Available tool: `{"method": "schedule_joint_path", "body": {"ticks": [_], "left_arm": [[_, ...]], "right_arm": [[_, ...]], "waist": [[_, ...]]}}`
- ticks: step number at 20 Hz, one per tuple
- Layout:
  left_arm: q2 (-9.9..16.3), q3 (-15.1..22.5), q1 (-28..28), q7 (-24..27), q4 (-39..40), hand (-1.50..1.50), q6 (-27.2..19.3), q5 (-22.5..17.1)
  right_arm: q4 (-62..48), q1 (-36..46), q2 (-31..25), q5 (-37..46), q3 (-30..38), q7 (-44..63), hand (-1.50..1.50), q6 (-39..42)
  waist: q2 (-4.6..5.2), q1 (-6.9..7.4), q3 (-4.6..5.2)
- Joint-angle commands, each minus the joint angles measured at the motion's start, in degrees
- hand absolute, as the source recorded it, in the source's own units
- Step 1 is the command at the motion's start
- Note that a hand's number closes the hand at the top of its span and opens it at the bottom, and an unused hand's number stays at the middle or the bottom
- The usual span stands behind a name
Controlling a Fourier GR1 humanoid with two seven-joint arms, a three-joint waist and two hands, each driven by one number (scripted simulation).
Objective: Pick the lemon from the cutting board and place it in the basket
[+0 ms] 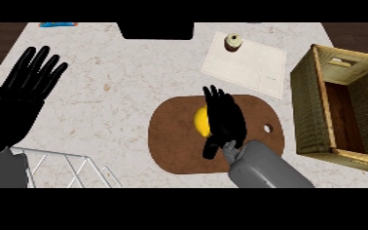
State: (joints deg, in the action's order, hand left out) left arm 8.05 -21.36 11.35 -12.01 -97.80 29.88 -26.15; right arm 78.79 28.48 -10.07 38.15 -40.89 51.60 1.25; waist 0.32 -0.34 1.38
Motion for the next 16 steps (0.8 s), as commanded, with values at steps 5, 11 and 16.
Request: {"method": "schedule_joint_path", "body": {"ticks": [5,11,16], "left_arm": [[4.1,3.3,-0.6,-0.4,-2.1,0.00,-2.5,17.3],[3.3,3.6,-2.3,0.6,-2.0,0.00,-1.6,18.3],[4.2,2.8,0.2,-0.9,-1.8,0.00,-2.2,17.7]], "right_arm": [[-5.1,-0.8,1.9,-2.0,-1.3,-3.6,1.50,2.3],[-6.7,-0.6,1.3,-0.5,-2.1,-5.2,1.50,2.1],[-9.7,2.4,1.1,3.2,-5.3,-8.2,1.50,3.2]], "waist": [[0.51,0.22,-1.59],[0.24,-0.11,-1.53],[0.42,0.39,-1.58]]}}
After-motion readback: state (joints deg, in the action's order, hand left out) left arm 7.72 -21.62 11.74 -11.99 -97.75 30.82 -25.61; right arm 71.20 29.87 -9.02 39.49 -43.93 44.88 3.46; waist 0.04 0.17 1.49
